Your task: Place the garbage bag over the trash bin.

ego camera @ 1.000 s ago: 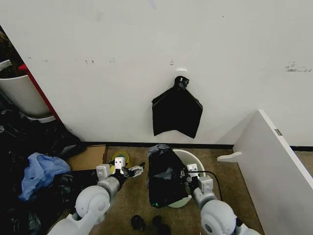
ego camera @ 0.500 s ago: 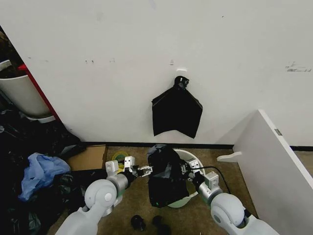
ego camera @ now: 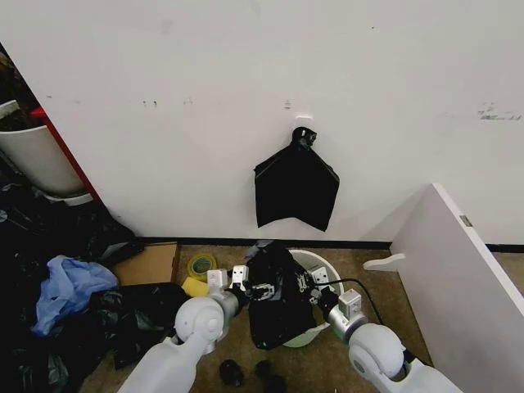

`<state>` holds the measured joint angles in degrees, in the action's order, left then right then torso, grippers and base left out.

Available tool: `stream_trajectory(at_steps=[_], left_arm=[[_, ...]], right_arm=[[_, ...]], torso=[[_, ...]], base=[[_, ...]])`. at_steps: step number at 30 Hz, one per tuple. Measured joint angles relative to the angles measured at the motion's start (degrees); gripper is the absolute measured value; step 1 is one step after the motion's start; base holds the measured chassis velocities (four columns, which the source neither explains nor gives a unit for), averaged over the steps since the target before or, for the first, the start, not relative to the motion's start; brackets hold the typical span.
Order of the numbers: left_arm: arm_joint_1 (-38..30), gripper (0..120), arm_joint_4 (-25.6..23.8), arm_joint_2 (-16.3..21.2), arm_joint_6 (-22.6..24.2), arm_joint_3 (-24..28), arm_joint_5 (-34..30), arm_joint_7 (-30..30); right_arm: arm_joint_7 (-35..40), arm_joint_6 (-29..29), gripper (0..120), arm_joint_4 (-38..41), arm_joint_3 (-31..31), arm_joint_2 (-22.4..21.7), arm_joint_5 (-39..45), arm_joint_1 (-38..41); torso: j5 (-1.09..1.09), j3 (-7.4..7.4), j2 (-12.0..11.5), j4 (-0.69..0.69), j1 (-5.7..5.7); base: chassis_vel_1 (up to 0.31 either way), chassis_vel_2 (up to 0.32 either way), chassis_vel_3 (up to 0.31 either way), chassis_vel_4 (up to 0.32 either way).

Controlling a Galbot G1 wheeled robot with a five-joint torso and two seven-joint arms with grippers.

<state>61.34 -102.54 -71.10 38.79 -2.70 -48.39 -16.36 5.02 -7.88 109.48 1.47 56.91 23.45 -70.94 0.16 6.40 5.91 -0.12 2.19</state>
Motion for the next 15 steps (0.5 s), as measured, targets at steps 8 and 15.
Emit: stream_trajectory(at_steps=[8, 15], left_arm=[[-1.18, 76, 3.11, -1.00, 0.67, 0.43, 0.78, 0.32], [-0.57, 52, 4.18, -1.49, 1.30, -1.18, -0.50, 3.59]], right_arm=[[0.04, 3.40, 0, -0.39, -0.27, 0.25, -2.77, -0.50], [0.49, 5.56, 0, -0.89, -0.06, 0.65, -4.28, -1.14]], torso=[[0.00, 0.00, 0.00, 0.01, 0.00], [0.00, -0.01, 0.00, 0.01, 0.00]], base=[[0.000, 0.000, 0.000, 0.000], [0.000, 0.000, 0.000, 0.000]])
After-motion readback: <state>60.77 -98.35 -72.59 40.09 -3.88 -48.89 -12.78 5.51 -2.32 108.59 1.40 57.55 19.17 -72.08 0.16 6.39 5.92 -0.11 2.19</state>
